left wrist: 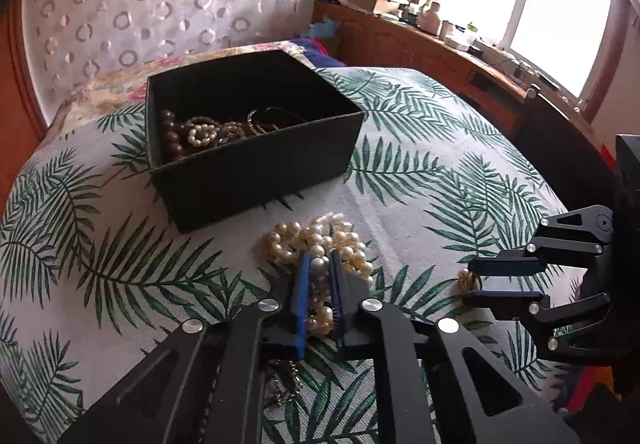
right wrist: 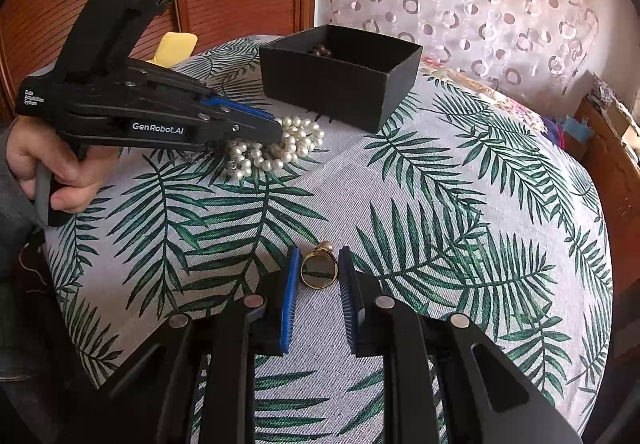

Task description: Organize jewelry

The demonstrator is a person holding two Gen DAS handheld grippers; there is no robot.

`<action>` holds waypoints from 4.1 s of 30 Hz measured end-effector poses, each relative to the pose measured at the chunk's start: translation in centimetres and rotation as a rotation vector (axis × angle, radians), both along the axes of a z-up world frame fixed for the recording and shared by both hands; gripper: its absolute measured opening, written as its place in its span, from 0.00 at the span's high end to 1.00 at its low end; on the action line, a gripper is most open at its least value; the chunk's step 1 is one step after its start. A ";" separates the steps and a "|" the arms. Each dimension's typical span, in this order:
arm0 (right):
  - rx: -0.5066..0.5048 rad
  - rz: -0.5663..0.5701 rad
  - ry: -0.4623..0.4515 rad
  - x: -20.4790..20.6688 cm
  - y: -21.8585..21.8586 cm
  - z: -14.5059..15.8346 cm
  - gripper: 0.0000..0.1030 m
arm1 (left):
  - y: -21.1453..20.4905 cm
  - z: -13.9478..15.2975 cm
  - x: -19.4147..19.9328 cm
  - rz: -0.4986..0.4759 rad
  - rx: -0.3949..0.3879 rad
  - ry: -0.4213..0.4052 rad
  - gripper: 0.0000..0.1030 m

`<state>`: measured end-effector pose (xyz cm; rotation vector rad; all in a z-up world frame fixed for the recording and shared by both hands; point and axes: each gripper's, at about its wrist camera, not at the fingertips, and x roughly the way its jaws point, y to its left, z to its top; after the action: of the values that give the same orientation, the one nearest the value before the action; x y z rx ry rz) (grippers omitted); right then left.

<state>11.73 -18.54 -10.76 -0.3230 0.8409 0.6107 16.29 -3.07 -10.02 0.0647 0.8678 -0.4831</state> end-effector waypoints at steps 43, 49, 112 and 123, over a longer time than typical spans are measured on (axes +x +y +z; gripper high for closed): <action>0.165 0.005 -0.236 9.4 3.3 12.7 0.79 | 1.4 21.5 4.6 0.109 -0.097 -0.391 0.94; 0.164 0.007 -0.172 12.4 4.5 9.9 0.79 | 1.6 17.3 7.2 0.130 -0.070 -0.304 0.94; 0.045 0.096 0.027 4.1 5.9 1.4 0.84 | 3.7 0.4 -3.6 0.113 0.030 -0.057 0.29; 0.077 0.054 -0.008 4.2 3.0 3.1 0.84 | 0.7 -0.1 -1.8 0.008 0.034 -0.013 0.93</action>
<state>15.88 -15.49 -7.63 -0.2782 0.8007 0.6899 14.45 -2.34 -10.11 0.0955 0.8636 -0.4600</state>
